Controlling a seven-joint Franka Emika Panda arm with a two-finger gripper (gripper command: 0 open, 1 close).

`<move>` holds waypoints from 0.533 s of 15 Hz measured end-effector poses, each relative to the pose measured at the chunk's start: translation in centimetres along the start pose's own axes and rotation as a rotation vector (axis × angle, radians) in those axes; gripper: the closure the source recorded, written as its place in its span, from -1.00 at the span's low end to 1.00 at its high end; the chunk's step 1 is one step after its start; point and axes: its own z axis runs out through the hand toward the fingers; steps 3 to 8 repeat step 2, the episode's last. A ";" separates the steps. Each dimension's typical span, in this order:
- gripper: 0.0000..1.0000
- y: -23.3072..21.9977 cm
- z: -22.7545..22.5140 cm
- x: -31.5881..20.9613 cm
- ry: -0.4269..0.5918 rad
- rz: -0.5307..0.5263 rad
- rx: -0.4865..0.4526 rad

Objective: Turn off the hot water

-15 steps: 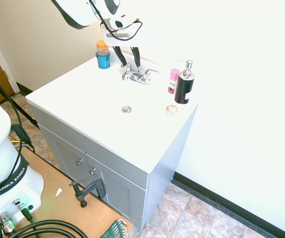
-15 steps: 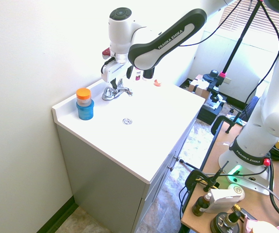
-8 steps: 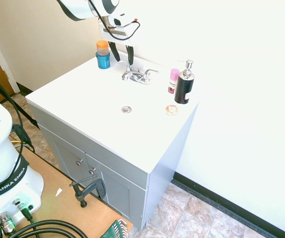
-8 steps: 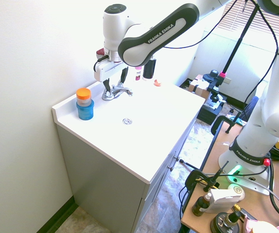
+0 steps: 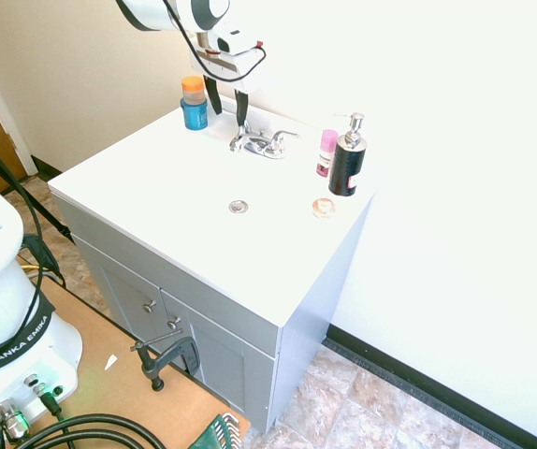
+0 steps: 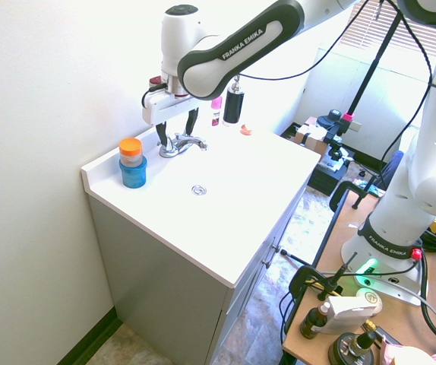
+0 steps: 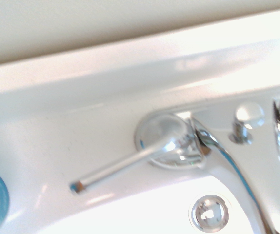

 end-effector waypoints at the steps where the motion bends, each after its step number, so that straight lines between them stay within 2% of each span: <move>1: -1.00 2.1 -0.6 0.2 -0.029 0.003 0.007; 2: -1.00 4.0 -1.2 0.2 -0.055 0.002 0.017; 8: -1.00 4.0 -1.2 0.2 -0.055 0.002 0.017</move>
